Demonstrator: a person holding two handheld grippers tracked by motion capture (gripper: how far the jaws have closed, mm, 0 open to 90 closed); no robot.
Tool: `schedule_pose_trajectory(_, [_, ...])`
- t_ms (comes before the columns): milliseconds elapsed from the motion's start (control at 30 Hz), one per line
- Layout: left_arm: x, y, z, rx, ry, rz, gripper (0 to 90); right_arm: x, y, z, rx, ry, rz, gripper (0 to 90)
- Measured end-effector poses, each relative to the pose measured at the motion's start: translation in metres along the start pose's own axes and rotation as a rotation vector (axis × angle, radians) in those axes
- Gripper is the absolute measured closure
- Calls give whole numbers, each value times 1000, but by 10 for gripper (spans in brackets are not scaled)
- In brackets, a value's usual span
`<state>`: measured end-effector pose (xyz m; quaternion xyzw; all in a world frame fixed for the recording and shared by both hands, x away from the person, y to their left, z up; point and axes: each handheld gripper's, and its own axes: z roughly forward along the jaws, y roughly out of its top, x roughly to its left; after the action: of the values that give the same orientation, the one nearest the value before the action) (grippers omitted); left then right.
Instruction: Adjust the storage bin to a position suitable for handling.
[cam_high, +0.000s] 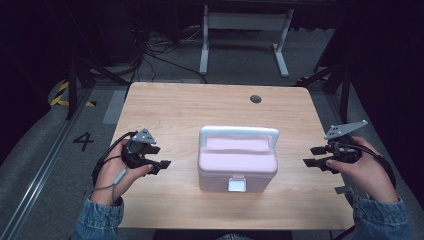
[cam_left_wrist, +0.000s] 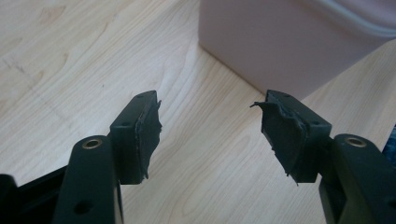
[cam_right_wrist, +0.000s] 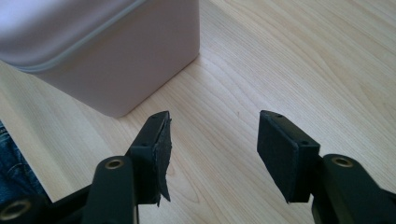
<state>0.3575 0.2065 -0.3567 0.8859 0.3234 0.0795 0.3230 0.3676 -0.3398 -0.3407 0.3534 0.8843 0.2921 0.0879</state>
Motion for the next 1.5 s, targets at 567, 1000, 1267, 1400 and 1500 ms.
schedule_pose_trajectory(567, [-14,44,-8,-38,-39,90,363,10,2,-1,-25,19,6,451])
schedule_pose_trajectory(1000, [-32,82,-9,-97,-84,145,348,14,0,2,-16,23,11,446])
schedule_pose_trajectory(1267, [-36,100,1,-129,-109,139,346,15,-2,2,-18,21,14,445])
schedule_pose_trajectory(1400, [-34,107,11,-137,-114,115,345,15,-2,2,-28,29,25,436])
schedule_pose_trajectory(1500, [-33,111,19,-128,-125,130,348,15,-2,2,-30,28,34,436])
